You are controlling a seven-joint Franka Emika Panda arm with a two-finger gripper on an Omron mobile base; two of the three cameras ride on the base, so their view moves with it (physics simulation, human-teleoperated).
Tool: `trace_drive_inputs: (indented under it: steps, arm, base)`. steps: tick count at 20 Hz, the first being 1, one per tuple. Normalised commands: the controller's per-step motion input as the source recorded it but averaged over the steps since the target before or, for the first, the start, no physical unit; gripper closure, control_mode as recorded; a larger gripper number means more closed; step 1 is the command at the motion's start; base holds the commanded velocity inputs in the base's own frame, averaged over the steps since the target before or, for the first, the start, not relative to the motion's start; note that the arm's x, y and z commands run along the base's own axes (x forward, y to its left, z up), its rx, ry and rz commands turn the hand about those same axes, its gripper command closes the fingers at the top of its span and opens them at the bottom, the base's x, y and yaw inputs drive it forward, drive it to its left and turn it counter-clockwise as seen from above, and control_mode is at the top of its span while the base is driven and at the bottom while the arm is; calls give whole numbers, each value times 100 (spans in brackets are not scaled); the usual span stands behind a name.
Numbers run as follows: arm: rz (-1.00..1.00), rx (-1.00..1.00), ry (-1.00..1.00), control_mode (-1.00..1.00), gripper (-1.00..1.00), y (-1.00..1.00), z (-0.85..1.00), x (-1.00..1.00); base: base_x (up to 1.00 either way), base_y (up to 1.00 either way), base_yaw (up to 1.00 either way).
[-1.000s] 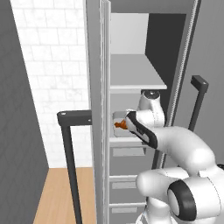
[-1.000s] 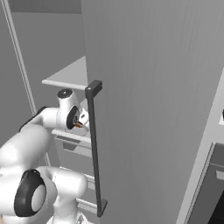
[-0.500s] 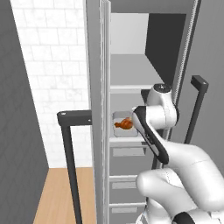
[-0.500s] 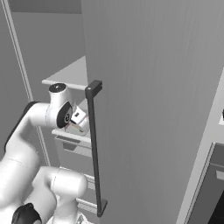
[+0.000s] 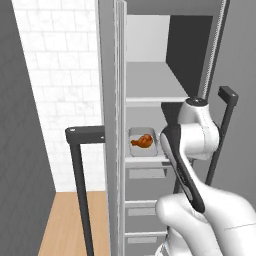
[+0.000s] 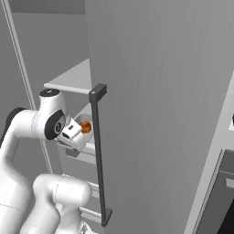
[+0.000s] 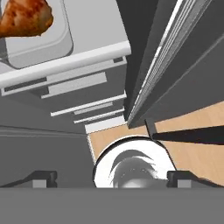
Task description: Take the meat container that has the chicken drumstick and place it on the second highest rack of the freezer. Then take the vegetable container that has the mushroom and tomato and place it on the highest rack of the freezer.
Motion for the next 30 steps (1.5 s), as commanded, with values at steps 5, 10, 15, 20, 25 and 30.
trace_drive_inputs:
  steps: [5,10,15,20,25,30]
  arm:
    - [3,0,3,-100,-100,0,17,-71]
    - [1,0,-21,-100,-100,0,31,-43]
    - [2,0,-25,-100,-100,0,45,-35]
    - [1,0,-22,-100,-100,-7,32,-26]
    - [0,0,-5,-100,-100,-3,4,-5]
    - [0,0,0,-100,-100,0,0,0]
  base:
    - [0,0,0]
    - [0,0,0]
    - [0,0,0]
    - [0,0,0]
    - [0,0,0]
    - [0,0,0]
